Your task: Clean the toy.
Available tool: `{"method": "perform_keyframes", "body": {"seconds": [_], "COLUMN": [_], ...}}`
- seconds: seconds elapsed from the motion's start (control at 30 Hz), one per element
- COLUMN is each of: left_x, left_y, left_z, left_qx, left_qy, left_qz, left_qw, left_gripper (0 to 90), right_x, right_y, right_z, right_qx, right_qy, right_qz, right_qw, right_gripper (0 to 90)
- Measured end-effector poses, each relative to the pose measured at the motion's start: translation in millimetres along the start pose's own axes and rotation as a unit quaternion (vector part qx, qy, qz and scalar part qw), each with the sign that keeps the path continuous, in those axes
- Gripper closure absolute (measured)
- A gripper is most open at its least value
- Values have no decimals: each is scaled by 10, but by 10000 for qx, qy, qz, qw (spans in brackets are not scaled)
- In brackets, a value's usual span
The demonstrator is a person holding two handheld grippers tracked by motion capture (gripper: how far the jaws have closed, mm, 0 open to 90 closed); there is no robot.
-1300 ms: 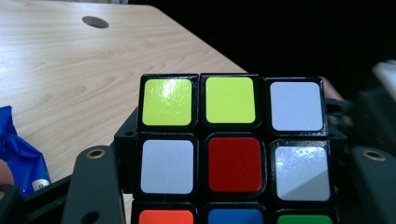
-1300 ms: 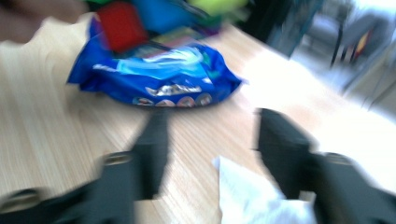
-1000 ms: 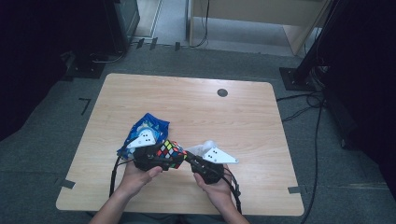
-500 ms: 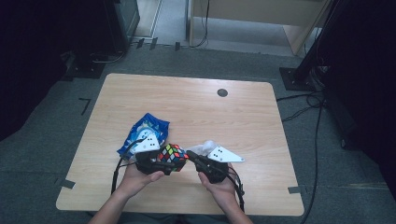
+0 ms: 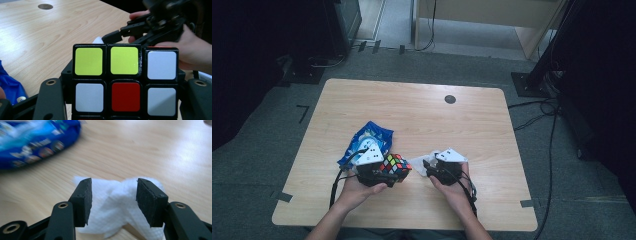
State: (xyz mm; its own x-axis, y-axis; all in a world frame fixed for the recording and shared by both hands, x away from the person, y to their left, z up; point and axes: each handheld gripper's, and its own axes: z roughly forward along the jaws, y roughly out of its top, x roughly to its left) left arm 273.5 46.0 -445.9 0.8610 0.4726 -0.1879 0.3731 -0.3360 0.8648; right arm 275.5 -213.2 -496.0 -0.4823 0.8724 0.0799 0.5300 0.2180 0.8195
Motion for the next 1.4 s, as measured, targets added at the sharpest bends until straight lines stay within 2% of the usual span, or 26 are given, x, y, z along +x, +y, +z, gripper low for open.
{"method": "perform_keyframes", "body": {"seconds": [0.13,0.27,0.43,0.63,0.73,0.77,0.83,0.9,0.97,1.03,1.13,1.17,1.23,1.3,1.33,1.4], "left_x": [21,32,25,12,11,11,5,0,-2,-9,-35,-49,-83,-126,-140,-176], "left_y": [-22,-44,-47,-51,-60,-69,-78,-88,-94,-102,-107,-107,-105,-100,-99,-96], "left_z": [15,33,34,42,43,44,49,55,60,64,70,72,70,69,71,71], "left_qx": [42,69,66,70,65,60,57,32,18,-11,-29,-48,-108,-160,-179,-233], "left_qy": [28,92,70,81,106,132,180,247,255,270,319,334,306,273,233,168], "left_qz": [-17,-42,-48,-38,-30,10,63,139,167,199,328,392,499,663,692,778], "left_qw": [10000,9999,9999,9999,9999,9999,9998,9996,9995,9994,9989,9987,9982,9973,9972,9966], "left_gripper": [339,339,339,339,339,339,340,339,339,339,339,339,339,339,339,339], "right_x": [-76,-88,-101,-87,-93,-95,-97,-72,-17,45,208,248,342,449,498,551], "right_y": [-11,-47,-60,-90,-92,-92,-82,-31,47,121,251,274,316,345,357,371], "right_z": [177,270,264,254,227,220,162,61,-86,-231,-515,-560,-645,-710,-726,-718], "right_qx": [323,512,538,509,514,495,298,3,-383,-704,-1262,-1339,-1522,-1694,-1759,-1756], "right_qy": [-75,-136,-152,-413,-449,-444,-268,-97,124,244,631,764,1122,1609,1769,1822], "right_qz": [37,-71,-149,-498,-475,-454,-291,-180,-127,-138,-79,-98,-186,-321,-380,-404], "right_qw": [9994,9986,9983,9966,9965,9968,9988,9998,9991,9971,9900,9880,9818,9718,9676,9666], "right_gripper": [432,483,585,774,860,865,871,872,872,872,872,872,871,869,868,866]}}
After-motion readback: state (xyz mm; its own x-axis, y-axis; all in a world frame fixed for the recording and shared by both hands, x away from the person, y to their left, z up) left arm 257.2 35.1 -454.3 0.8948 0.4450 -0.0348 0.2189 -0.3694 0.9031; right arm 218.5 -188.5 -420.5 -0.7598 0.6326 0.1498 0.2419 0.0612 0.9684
